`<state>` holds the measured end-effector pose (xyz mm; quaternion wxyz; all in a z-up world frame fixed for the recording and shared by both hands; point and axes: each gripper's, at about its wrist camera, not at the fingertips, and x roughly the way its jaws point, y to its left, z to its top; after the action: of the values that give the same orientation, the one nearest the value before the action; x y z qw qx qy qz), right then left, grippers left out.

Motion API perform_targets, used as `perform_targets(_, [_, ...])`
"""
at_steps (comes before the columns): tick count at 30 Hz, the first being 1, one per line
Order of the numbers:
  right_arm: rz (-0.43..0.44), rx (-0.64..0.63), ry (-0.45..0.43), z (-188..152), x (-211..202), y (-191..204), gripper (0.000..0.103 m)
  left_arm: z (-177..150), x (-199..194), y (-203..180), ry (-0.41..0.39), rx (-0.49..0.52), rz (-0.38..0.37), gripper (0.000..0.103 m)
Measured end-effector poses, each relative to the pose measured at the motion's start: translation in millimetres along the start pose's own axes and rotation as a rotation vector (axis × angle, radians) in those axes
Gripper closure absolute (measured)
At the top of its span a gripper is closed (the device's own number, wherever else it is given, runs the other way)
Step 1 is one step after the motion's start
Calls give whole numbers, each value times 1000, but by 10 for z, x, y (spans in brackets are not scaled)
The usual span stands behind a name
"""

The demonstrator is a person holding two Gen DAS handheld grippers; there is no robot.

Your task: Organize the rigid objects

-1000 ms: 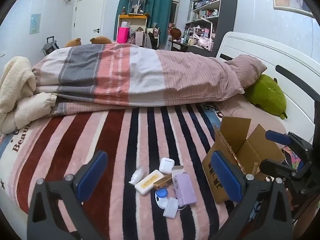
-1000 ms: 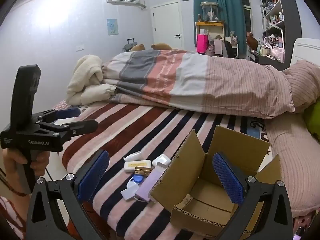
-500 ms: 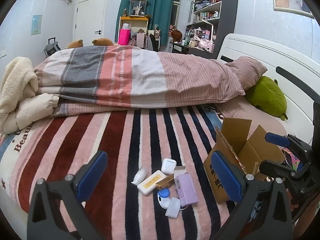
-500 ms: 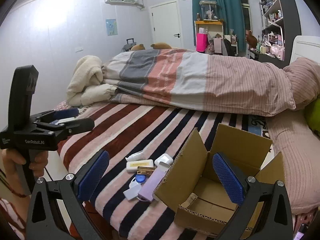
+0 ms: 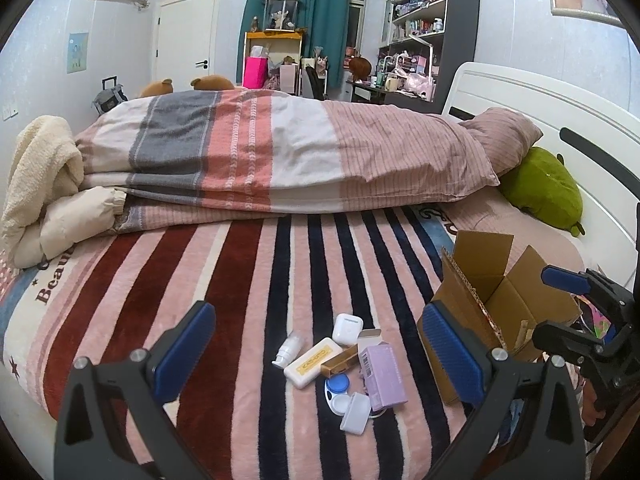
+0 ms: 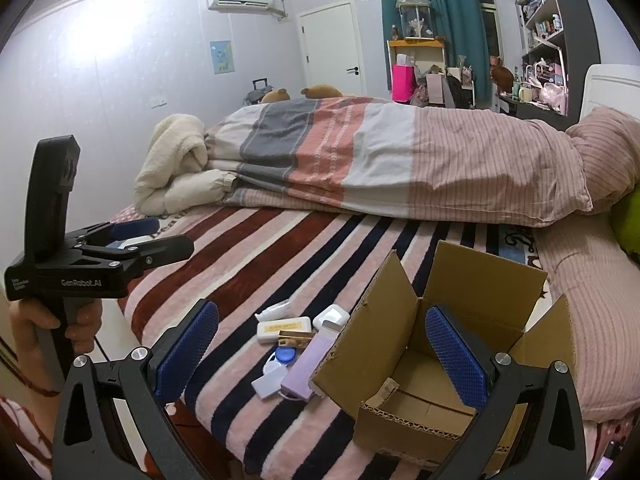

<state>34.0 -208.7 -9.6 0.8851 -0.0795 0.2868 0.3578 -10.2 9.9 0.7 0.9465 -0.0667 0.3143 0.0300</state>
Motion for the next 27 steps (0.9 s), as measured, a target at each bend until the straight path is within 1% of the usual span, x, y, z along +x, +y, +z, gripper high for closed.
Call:
perform_targets(10, [-8, -1, -2, -33, -6, -8, 0, -13, -8, -11, 4, 4, 9, 0])
perform_targets(15, [-6, 1, -3, -33, -15, -6, 0, -37, 10, -49, 4, 14, 29, 0])
perform_targets(27, [-4, 2, -6, -34, -23, -3, 0, -45, 19, -37, 9, 6, 47, 0])
